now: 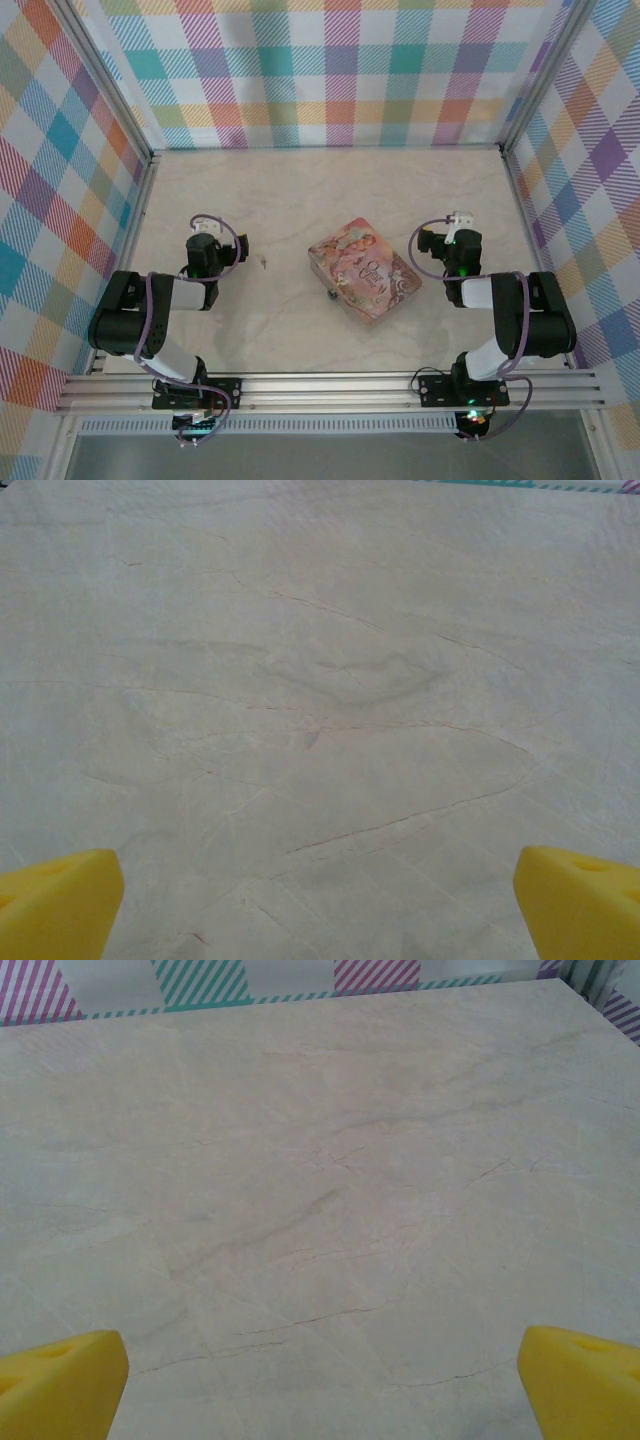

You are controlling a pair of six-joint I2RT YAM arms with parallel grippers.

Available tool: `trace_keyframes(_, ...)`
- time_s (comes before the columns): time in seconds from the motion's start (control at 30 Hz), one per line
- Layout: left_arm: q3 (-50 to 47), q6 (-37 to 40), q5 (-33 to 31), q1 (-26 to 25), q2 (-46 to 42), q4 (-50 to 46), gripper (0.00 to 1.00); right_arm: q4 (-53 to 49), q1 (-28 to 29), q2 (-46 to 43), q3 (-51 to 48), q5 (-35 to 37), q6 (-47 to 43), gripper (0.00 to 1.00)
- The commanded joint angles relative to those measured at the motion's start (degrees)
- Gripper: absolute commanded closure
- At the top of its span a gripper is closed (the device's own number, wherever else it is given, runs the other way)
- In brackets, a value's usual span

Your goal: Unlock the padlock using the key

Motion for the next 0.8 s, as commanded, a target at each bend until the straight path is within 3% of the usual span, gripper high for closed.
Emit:
trace_keyframes(0.0, 1.1, 0.7, 0.6, 0.7, 0.0, 0.0, 0.00, 2.5, 0.3, 0.1, 0.2, 0.4, -0.2, 0.00)
trace_keyframes(0.3, 0.8, 0.6, 0.6, 0.7, -0.2, 0.2, 0.00, 1.8, 0.4, -0.7, 0.4, 1.6, 0.1, 0.00)
trace_keyframes(0.43, 6.5, 0.1, -0.9, 0.7, -4.1, -12.3, 0.00, -0.4, 0.6, -4.4, 0.0, -0.1, -1.2, 0.00)
trace_keyframes(0.53, 10.5, 0.6, -0.4, 0.6, -6.7, -20.6, 0.00, -14.7, 0.4, -11.2, 4.4, 3.3, 0.8, 0.00)
trace_keyframes(0.6, 11.2, -0.1, -1.7, 0.3, -8.6, -22.4, 0.00, -18.6, 0.5, -14.8, 6.1, 2.1, 1.8, 0.00)
trace_keyframes(0.77, 15.7, -7.8, 2.2, 0.6, -14.3, -29.4, 0.00, -34.4, 0.4, -21.8, 12.7, -0.6, 10.5, 0.00)
